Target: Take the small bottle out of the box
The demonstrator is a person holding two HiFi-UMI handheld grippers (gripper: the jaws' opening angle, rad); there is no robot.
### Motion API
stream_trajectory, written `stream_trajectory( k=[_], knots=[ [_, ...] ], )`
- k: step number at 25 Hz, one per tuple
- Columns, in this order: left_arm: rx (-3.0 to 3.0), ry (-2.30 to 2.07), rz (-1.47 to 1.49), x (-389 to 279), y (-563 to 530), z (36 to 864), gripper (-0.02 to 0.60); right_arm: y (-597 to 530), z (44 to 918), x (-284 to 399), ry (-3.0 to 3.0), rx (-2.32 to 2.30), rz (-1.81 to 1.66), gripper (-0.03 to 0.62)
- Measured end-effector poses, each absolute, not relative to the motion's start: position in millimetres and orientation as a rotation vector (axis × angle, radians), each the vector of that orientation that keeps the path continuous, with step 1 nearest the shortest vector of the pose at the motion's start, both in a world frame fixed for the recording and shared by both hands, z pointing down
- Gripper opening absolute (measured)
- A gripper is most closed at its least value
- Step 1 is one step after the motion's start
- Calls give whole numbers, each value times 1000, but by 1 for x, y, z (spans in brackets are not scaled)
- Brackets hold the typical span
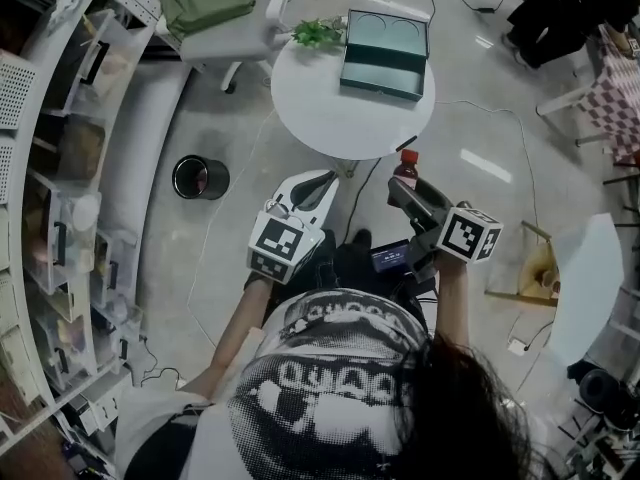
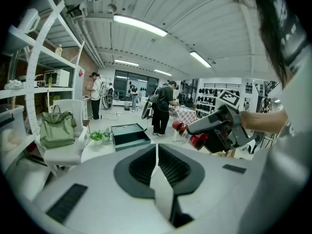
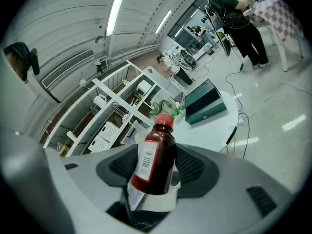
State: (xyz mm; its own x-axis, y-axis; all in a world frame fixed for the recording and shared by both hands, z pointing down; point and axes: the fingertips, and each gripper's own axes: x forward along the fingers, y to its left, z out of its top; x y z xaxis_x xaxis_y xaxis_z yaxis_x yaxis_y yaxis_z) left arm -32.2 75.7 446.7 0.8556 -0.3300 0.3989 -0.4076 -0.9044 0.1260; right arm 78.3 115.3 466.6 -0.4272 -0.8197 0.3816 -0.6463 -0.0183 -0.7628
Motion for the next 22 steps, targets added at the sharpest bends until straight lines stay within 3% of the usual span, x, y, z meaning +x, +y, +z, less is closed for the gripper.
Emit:
stream_trajectory(
  k=[22],
  knots=[
    [2810, -714, 516, -7, 141, 432, 21, 166, 472, 107, 2182, -1463, -1412, 239]
  ],
)
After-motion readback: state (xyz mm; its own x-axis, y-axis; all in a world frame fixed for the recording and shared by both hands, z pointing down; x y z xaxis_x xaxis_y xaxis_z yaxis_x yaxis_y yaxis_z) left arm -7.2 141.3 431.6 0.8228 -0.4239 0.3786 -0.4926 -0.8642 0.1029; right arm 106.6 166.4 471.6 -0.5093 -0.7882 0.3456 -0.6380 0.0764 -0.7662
